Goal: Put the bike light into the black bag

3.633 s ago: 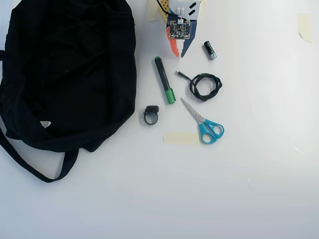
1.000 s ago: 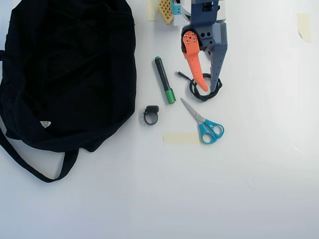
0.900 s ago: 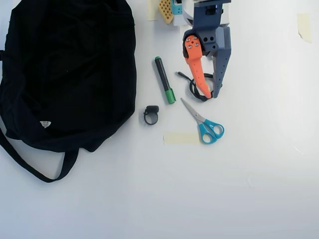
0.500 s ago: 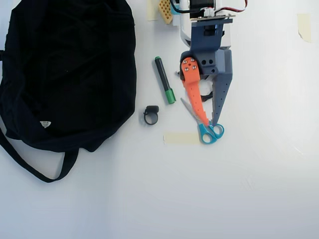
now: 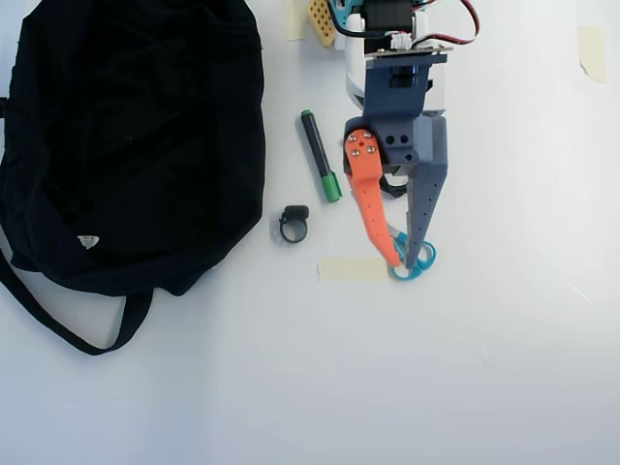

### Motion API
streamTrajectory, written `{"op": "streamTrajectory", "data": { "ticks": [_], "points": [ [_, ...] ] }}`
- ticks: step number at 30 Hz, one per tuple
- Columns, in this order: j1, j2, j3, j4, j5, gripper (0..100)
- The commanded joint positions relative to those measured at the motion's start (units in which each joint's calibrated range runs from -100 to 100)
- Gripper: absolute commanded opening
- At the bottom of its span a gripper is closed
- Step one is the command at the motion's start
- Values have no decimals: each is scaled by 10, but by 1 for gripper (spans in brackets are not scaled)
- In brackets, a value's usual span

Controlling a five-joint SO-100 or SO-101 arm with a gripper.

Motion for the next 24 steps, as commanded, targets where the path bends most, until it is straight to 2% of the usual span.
{"op": "streamTrajectory", "data": {
  "ticks": [1, 14, 24],
  "points": [
    [5, -7, -29, -11, 3, 2],
    [5, -11, -22, 6, 3, 2],
    [12, -17, -32, 258, 4, 2]
  ]
}}
